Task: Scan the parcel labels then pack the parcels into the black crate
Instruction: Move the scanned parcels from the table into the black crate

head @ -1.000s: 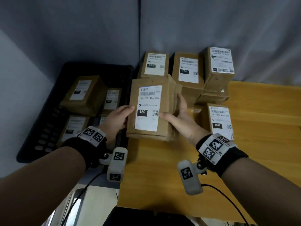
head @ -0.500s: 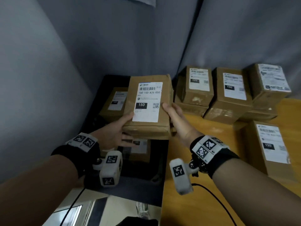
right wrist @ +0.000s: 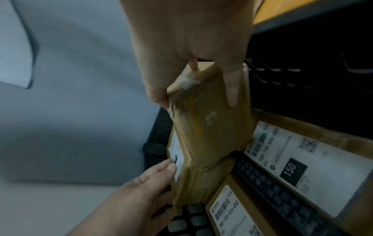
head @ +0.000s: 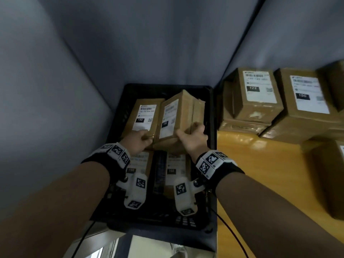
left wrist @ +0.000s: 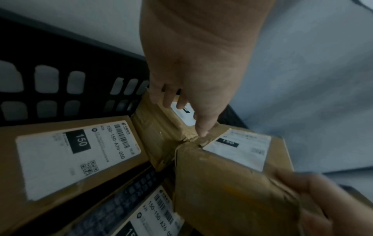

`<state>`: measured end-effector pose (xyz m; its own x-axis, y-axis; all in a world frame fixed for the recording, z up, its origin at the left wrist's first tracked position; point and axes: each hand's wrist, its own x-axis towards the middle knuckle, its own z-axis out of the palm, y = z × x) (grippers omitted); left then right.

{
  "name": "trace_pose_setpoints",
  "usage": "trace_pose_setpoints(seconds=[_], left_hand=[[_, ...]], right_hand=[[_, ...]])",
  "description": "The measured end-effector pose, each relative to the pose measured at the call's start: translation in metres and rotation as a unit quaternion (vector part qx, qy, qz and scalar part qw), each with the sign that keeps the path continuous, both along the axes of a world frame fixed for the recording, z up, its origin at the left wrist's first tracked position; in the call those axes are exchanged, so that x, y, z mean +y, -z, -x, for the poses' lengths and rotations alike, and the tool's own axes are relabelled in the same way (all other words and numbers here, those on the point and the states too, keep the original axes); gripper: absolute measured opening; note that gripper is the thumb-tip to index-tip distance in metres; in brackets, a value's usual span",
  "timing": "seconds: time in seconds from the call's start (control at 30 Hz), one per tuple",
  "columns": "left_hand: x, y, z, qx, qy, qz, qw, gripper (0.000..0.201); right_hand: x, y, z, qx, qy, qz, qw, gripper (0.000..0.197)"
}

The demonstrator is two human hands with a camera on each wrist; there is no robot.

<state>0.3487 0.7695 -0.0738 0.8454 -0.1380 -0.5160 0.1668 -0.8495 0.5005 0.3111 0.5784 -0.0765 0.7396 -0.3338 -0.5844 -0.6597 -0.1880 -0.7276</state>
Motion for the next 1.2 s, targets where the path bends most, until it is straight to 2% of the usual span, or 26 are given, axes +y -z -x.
trace_pose_setpoints(seconds=[0.17, 0.27, 0.37, 0.5, 0.6, 0.77, 0.9, 1.03, 1.2], left_hand=[[0.008, 0.024, -0.016, 0.024, 0.022, 0.003, 0.999, 0.053], [0.010, 0.036, -0.021, 0.026, 0.022, 0.000, 0.999, 0.052], [0.015, 0.047, -0.024, 0.030, 0.000, -0.007, 1.000, 0.069], [0.014, 0.050, -0.030, 0.022, -0.035, 0.004, 0.999, 0.053], [0.013, 0.049, -0.035, -0.002, -0.058, 0.026, 0.998, 0.047], [0.014, 0.044, -0.032, -0.019, -0.058, 0.022, 0.998, 0.039], [0.010, 0.030, -0.029, -0.026, -0.062, 0.009, 0.998, 0.035], [-0.004, 0.008, -0.027, -0.042, -0.067, 0.013, 0.997, 0.040], [-0.035, -0.031, -0.020, -0.054, -0.034, 0.036, 0.997, 0.041]], right_hand=[[-0.005, 0.033, -0.008, 0.001, 0.061, -0.075, 0.995, 0.074], [-0.004, 0.052, -0.012, -0.003, 0.112, -0.078, 0.991, 0.062], [0.000, 0.063, -0.013, -0.010, 0.171, -0.114, 0.979, 0.056], [0.006, 0.070, -0.020, -0.028, 0.216, -0.146, 0.965, 0.054], [0.009, 0.076, -0.029, -0.006, 0.257, -0.145, 0.956, 0.047], [0.004, 0.073, -0.037, 0.067, 0.185, -0.015, 0.980, 0.048], [-0.002, 0.061, -0.036, 0.076, 0.120, -0.015, 0.990, 0.042], [-0.011, 0.040, -0.032, 0.030, 0.066, -0.031, 0.997, 0.032], [-0.035, -0.016, -0.015, -0.054, 0.020, -0.053, 0.997, 0.016]])
